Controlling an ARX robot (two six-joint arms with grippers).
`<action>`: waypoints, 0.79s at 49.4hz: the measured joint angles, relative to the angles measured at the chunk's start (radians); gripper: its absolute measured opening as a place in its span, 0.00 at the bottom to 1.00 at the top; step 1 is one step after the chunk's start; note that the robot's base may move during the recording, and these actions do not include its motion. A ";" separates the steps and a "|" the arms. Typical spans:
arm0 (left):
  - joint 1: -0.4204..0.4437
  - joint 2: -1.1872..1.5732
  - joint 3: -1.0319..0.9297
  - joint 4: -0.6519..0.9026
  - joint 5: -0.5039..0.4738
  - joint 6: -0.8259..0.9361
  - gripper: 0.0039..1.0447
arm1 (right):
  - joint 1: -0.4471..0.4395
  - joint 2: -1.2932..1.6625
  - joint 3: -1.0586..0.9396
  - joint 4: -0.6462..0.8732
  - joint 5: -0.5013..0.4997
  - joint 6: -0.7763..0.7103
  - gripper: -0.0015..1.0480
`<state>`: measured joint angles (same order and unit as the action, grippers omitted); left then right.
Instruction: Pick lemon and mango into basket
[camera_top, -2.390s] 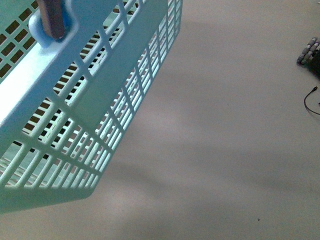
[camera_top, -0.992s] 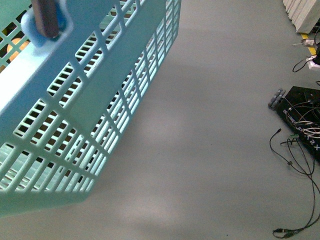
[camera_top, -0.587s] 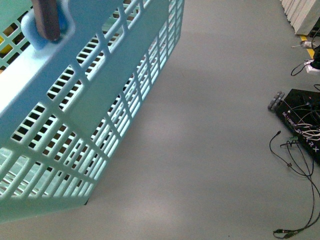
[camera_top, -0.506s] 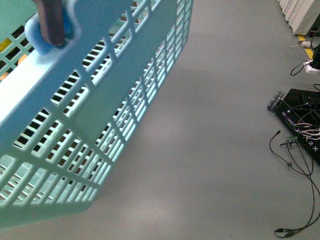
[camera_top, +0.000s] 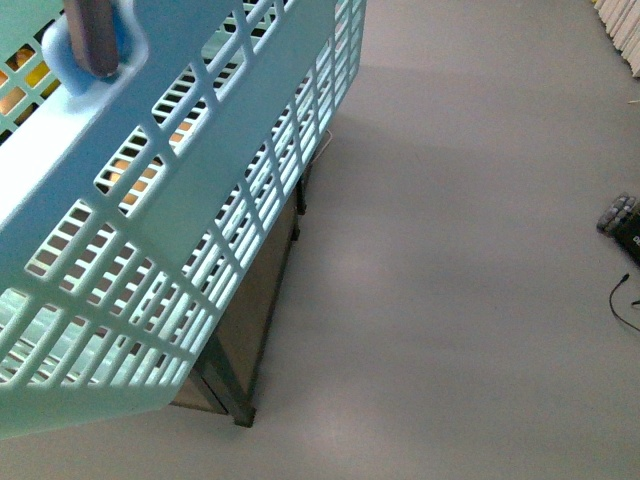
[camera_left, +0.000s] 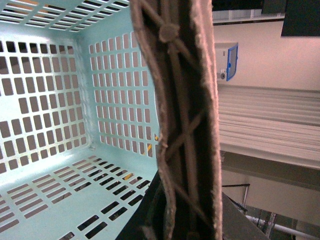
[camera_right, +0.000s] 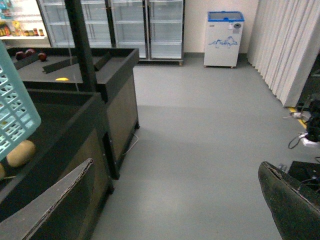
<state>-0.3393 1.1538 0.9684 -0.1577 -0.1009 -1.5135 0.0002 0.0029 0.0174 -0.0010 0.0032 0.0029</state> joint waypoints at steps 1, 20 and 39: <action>0.000 0.000 0.000 0.000 0.003 0.000 0.06 | 0.000 0.000 0.000 0.000 -0.001 0.000 0.92; 0.001 0.000 0.000 0.000 0.000 0.000 0.06 | 0.000 0.000 0.000 0.000 -0.003 0.000 0.92; 0.001 0.000 0.000 0.000 0.002 -0.001 0.06 | 0.000 0.001 0.000 0.000 -0.003 0.000 0.92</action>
<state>-0.3382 1.1534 0.9684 -0.1581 -0.0994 -1.5143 0.0002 0.0036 0.0174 -0.0013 -0.0002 0.0029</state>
